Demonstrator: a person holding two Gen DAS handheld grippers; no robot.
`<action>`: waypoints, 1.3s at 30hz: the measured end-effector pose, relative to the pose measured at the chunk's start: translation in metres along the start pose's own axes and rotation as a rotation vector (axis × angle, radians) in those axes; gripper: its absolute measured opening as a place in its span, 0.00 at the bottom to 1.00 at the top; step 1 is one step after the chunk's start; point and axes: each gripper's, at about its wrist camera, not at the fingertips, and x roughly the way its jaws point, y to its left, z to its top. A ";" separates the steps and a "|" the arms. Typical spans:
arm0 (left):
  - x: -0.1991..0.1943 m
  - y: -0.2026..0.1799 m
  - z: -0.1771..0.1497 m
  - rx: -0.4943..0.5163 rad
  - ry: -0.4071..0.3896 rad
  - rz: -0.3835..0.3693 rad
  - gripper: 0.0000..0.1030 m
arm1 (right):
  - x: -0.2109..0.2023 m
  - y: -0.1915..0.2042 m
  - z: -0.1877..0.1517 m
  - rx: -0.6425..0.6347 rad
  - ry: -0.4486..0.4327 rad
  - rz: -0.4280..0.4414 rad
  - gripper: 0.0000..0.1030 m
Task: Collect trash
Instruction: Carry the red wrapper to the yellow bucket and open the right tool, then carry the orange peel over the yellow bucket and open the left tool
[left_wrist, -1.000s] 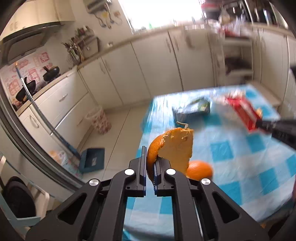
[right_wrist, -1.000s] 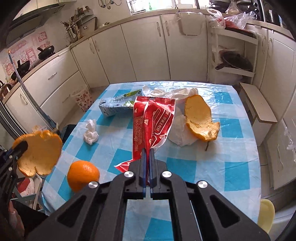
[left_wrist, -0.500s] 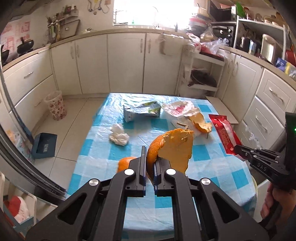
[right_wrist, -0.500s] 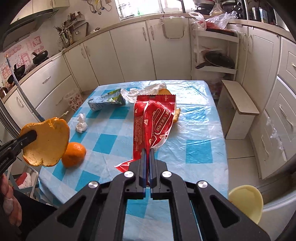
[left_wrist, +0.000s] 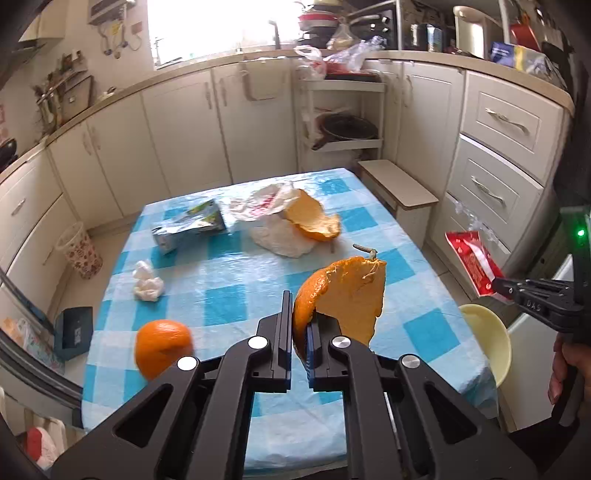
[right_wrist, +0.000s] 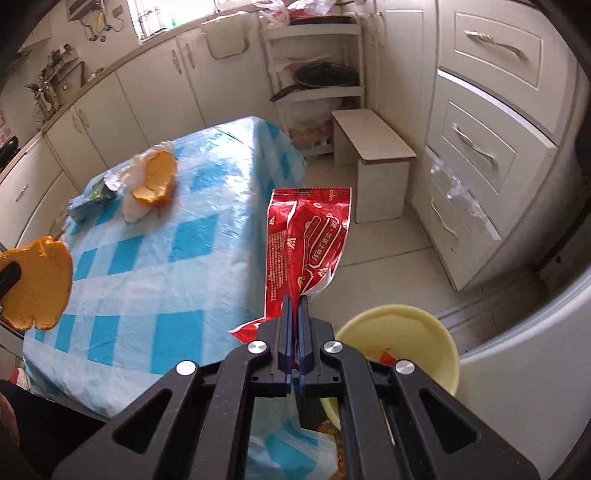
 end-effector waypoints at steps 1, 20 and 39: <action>0.001 -0.006 0.000 0.008 0.001 -0.007 0.05 | 0.004 -0.007 -0.003 0.008 0.017 -0.013 0.03; 0.015 -0.075 -0.003 0.119 0.019 -0.099 0.05 | 0.041 -0.070 -0.037 0.082 0.185 -0.110 0.46; 0.014 -0.104 -0.011 0.166 0.046 -0.194 0.05 | -0.004 -0.062 -0.020 0.123 0.021 -0.030 0.61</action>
